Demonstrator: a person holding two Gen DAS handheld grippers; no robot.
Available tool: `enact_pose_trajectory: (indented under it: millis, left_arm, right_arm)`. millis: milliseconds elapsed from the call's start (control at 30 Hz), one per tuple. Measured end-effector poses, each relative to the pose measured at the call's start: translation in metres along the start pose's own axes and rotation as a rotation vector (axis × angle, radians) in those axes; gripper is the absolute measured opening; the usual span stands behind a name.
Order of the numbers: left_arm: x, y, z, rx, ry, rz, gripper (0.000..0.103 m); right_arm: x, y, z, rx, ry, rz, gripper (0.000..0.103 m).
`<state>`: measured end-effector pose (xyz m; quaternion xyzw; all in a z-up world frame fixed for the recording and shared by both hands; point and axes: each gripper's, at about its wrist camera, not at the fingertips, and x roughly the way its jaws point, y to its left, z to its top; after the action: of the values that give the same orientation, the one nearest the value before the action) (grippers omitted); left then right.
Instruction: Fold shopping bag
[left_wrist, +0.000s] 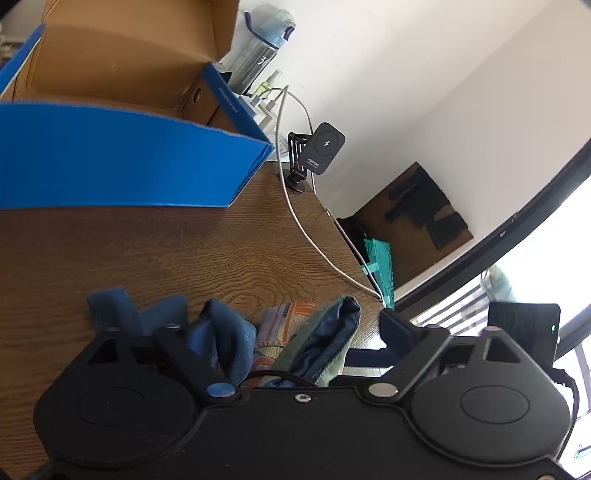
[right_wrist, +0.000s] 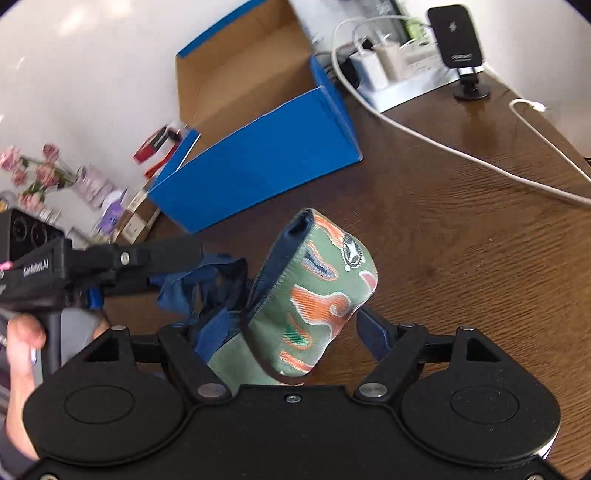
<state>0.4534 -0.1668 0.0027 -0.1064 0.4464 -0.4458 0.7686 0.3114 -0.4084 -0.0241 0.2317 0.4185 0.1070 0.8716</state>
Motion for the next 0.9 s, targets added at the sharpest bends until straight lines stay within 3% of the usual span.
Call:
enact_pose_trajectory:
  millis: [133,233,367,433,500,600,733,900]
  left_arm:
    - [-0.018,-0.009,0.003,0.119,0.039,0.101,0.102]
    - [-0.029,-0.009,-0.003,0.193,0.054,0.182,0.103]
    - [-0.020,0.004,-0.016,0.201,0.139,0.229,0.103]
    - [-0.012,0.013,-0.024,0.155,0.178,0.167,0.103]
    - [-0.010,0.018,-0.028,0.123,0.179,0.051,0.103]
    - [-0.003,0.008,-0.030,0.170,0.206,-0.052,0.103]
    - [0.018,-0.022,-0.036,0.310,0.284,-0.011,0.103]
    - [0.046,-0.052,-0.043,0.426,0.349,-0.004,0.103]
  right_arm:
    - [-0.019,0.007,0.010,-0.108,0.049,-0.056,0.080]
    - [-0.029,0.004,0.002,-0.149,0.086,-0.049,0.080]
    - [-0.038,-0.003,-0.017,-0.185,0.093,-0.035,0.080]
    - [-0.038,-0.006,-0.031,-0.172,0.102,0.001,0.080]
    - [-0.040,-0.007,-0.038,-0.160,0.090,0.050,0.080]
    - [-0.041,-0.012,-0.048,-0.120,0.035,0.110,0.080]
    - [-0.046,-0.028,-0.055,-0.042,-0.011,0.222,0.080]
    - [-0.044,-0.025,-0.064,-0.099,-0.055,0.206,0.081]
